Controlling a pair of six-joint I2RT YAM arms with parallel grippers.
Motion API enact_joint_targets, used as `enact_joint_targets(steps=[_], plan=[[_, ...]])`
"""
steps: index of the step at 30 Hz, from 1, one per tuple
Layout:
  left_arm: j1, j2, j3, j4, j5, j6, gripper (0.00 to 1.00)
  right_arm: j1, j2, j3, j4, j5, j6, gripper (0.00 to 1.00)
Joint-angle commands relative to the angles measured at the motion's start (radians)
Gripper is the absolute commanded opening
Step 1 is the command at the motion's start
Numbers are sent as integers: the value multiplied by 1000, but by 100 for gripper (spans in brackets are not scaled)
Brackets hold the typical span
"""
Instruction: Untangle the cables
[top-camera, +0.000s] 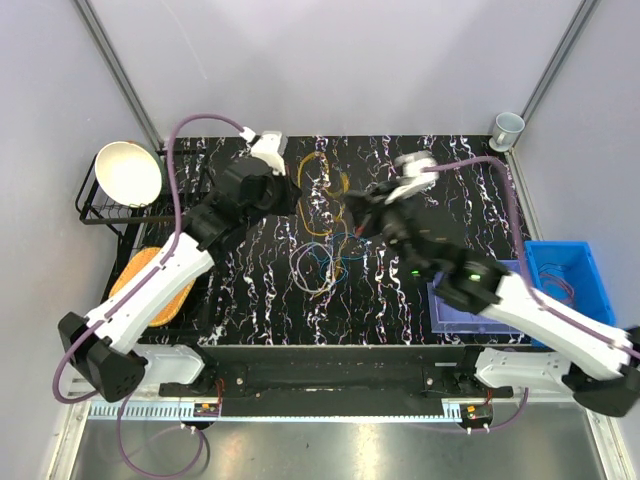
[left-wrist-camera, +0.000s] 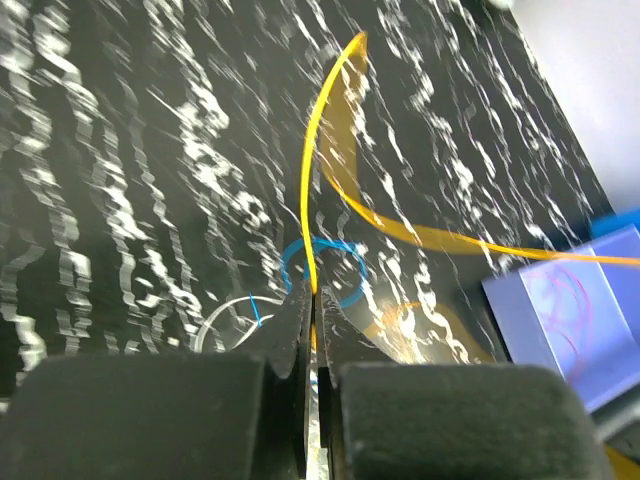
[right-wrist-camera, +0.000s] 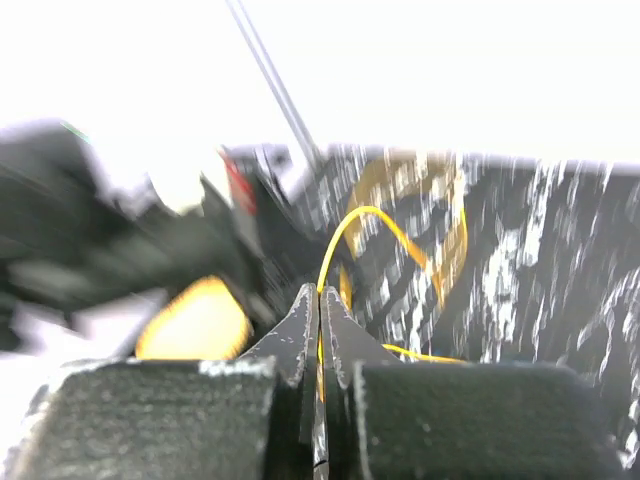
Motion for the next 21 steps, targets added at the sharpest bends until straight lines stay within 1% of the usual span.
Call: enact_joint_targets(steps=[1,5,6,10,16,21], plan=[[-23,40,-20,109,153,-55,0,7,-69,121,-119,94,-129,0],[-99,91,-3,114,155,-33,0,7,-122,172,-131,118,-191,0],[-132,100,-2,115,148,-27,0,7,-126,191,-134,124,-202,0],[-188,143,-2,126,142,-29,0,7,-146,219,-151,147,-234,0],[-238,192,-3,172,157,-50,0,9,-188,212,-167,188,-252,0],[-301,258,63,187,173,-50,0,7,-238,182,-183,236,-246,0]])
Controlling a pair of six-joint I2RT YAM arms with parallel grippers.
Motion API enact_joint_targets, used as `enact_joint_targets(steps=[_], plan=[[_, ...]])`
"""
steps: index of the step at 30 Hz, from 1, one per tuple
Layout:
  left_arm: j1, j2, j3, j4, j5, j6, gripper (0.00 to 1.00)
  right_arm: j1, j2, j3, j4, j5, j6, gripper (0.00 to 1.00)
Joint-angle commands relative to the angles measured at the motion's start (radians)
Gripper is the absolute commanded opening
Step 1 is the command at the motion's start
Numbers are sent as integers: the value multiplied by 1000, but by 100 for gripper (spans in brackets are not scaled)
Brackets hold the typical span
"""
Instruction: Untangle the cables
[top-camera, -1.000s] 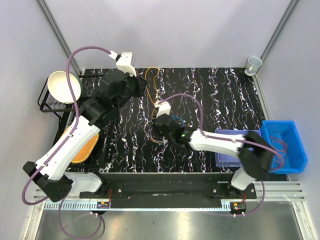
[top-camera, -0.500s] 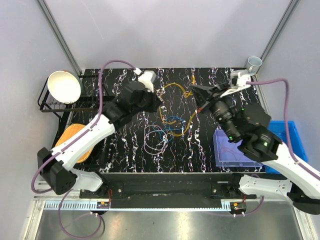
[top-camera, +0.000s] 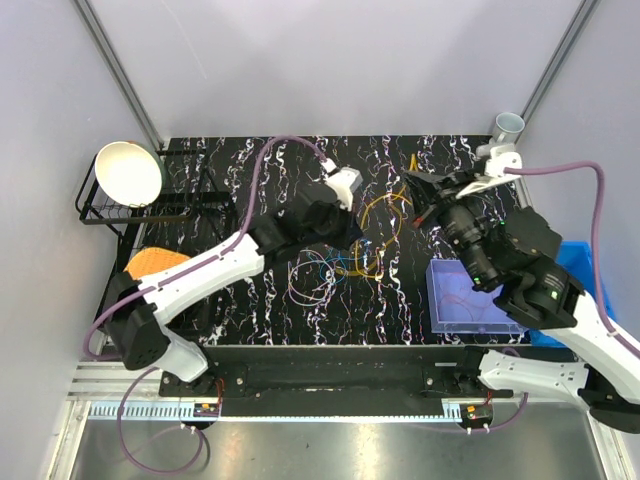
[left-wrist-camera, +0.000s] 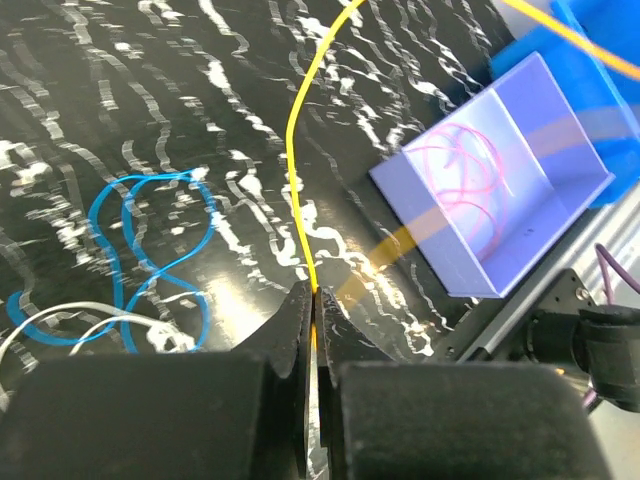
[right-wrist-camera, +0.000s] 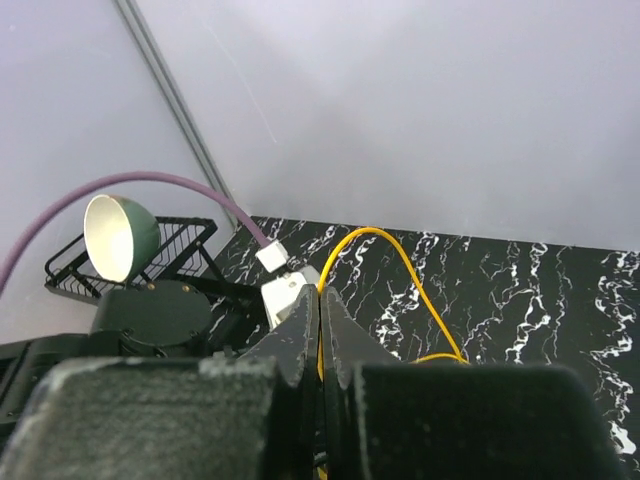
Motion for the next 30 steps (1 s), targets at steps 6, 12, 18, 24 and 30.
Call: enact_joint_targets(steps=[6,12,18,24,30], plan=[[-104,136,173,105,65,-6,0,6,-78,-15,-59,162,-21,0],[-133,232,271,129,116,-15,0,6,-104,-4,-124,324,-48,0],[-162,360,393,143,168,-23,0,6,-171,-41,-183,440,-22,0],[-193,472,494,163,214,-43,0,6,-219,-38,-271,518,4,0],[-216,586,587,174,242,-64,0,6,-265,-54,-332,555,42,0]])
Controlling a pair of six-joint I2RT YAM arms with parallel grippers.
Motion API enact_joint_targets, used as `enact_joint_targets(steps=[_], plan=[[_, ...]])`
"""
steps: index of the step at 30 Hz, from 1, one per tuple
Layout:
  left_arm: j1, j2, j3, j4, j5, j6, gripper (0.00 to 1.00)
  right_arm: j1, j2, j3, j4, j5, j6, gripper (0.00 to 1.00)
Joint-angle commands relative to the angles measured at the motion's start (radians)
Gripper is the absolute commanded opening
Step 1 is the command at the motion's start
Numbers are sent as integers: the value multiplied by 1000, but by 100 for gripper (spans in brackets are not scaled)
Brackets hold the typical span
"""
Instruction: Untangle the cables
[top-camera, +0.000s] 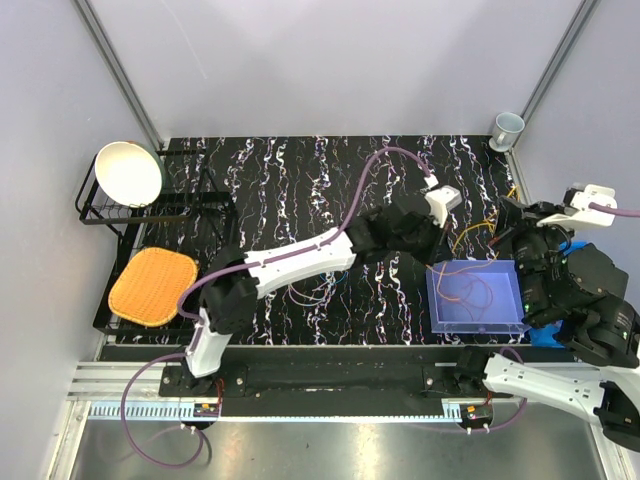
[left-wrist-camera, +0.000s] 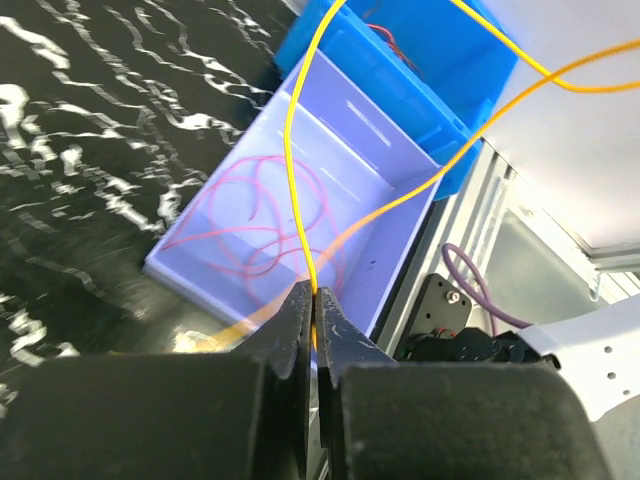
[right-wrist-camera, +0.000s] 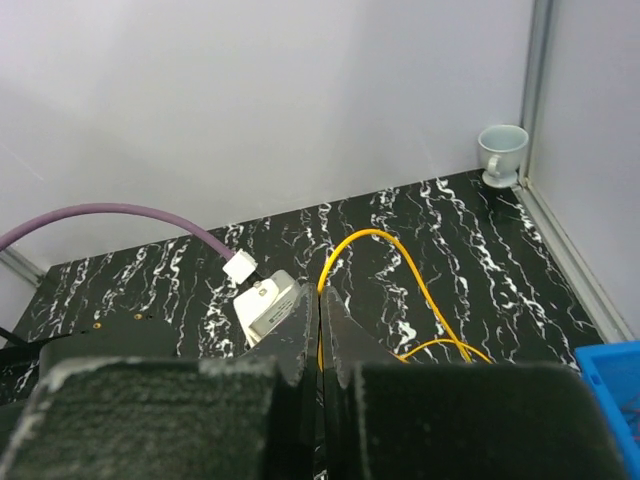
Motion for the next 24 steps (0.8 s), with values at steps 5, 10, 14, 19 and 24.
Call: enact_joint_targets(steps=[5,10,14,19,24], plan=[[-28,120,134,87,73,-40,0,5,-36,-51,-83,128,72,0],[-34,186,173,87,86,-49,0,5,13,-57,-129,148,101,0],[-36,215,177,78,80,-44,7,5,60,-54,-190,154,138,0],[-36,229,176,47,55,-28,41,5,119,-68,-229,131,208,0],[-36,203,147,7,8,-6,57,2,197,-63,-333,128,341,0]])
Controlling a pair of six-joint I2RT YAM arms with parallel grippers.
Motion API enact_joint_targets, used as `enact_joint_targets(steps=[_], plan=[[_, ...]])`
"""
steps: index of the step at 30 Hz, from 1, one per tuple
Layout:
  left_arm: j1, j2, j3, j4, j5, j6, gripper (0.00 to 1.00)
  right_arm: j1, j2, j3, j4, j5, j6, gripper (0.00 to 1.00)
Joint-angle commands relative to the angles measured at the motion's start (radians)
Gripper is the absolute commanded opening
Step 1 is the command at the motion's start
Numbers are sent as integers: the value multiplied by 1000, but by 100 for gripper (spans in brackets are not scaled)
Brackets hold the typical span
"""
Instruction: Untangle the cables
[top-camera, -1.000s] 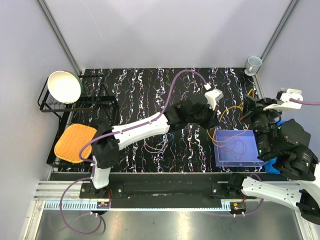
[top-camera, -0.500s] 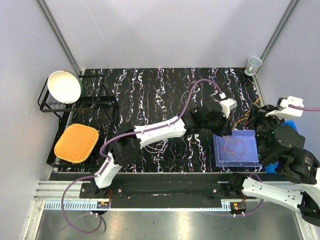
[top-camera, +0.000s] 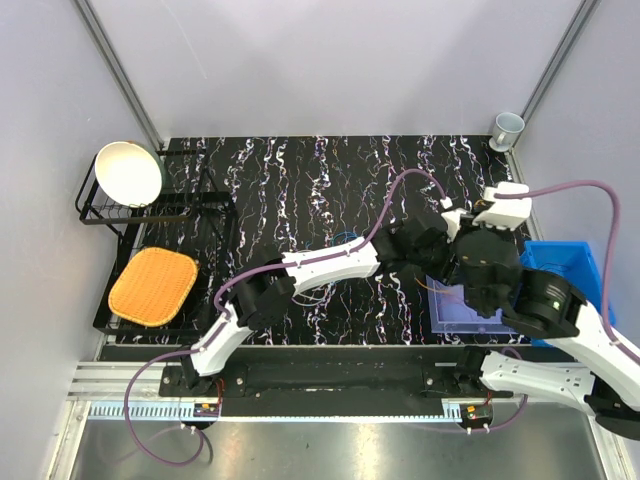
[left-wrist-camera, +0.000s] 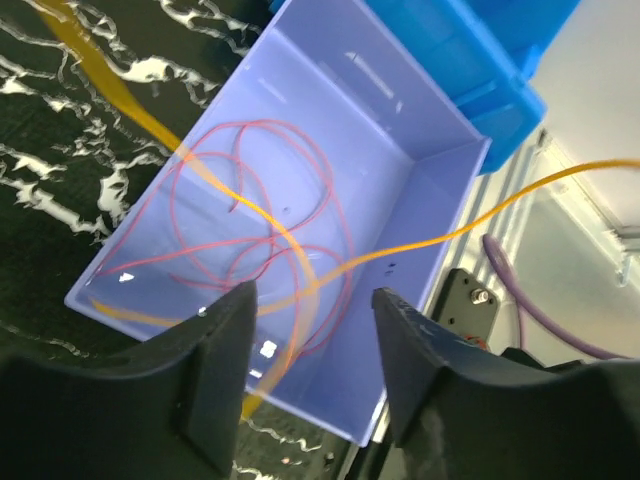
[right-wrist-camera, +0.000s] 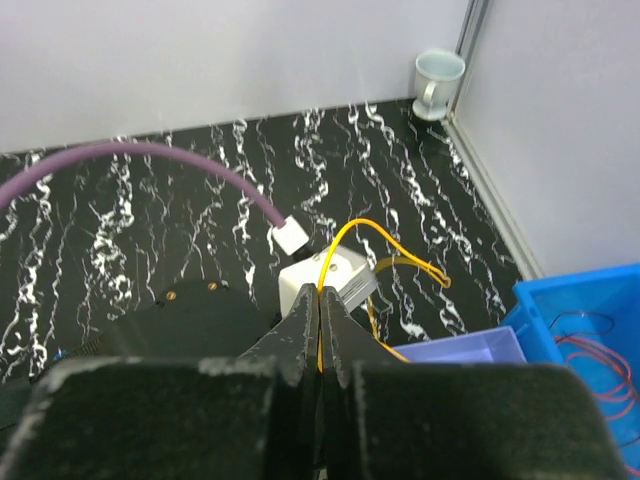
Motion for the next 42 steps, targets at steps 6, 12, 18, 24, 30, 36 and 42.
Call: enact_joint_targets(steps=[6,12,18,24,30,36,42], plan=[[-4,-114,-92,-7,-108,52,59,-24,91,8,-269,2,367,0],[-5,-113,-118,16,-94,44,59,-33,101,66,-338,0,405,0],[-7,-155,-155,23,-119,58,58,-35,67,174,-484,25,475,0],[1,-226,-214,19,-185,80,57,-35,38,244,-714,-44,615,0],[27,-267,-246,26,-209,60,55,-35,26,261,-840,-186,725,0],[34,-245,-203,23,-203,38,53,-35,29,199,-852,-328,738,0],[34,-261,-235,39,-196,11,52,-35,30,99,-852,-334,800,0]])
